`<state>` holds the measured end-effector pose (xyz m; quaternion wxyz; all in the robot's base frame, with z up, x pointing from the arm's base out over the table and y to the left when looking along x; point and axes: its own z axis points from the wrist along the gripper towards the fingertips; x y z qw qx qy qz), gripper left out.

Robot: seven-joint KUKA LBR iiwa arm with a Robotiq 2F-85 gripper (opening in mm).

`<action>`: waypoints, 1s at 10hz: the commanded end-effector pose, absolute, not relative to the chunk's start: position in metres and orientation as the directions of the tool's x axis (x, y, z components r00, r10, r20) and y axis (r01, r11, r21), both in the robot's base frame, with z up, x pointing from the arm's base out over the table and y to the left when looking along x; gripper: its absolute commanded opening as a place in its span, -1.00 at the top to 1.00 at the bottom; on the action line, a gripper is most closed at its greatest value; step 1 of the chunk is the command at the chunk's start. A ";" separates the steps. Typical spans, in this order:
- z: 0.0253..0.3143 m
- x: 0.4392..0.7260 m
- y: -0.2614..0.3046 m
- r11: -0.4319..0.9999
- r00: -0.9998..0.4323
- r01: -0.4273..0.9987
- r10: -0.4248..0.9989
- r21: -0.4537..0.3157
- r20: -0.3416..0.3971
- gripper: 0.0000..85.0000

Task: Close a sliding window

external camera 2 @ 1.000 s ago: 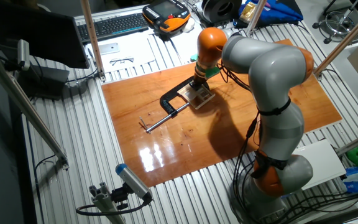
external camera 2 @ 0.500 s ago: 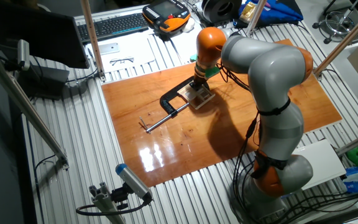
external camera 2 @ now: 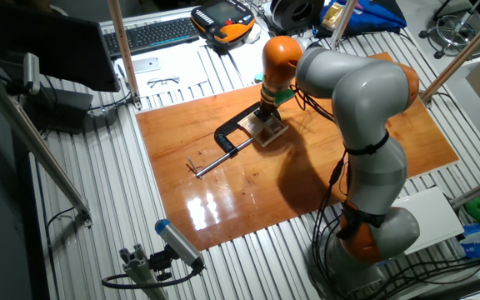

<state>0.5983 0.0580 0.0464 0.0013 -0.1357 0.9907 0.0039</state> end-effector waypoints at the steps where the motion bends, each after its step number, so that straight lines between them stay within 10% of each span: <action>1: 0.046 0.598 0.058 0.963 -0.963 -0.269 -0.268 0.015 -0.019 1.00; 10: 0.044 0.596 0.057 0.964 -0.964 -0.264 -0.264 0.010 0.006 1.00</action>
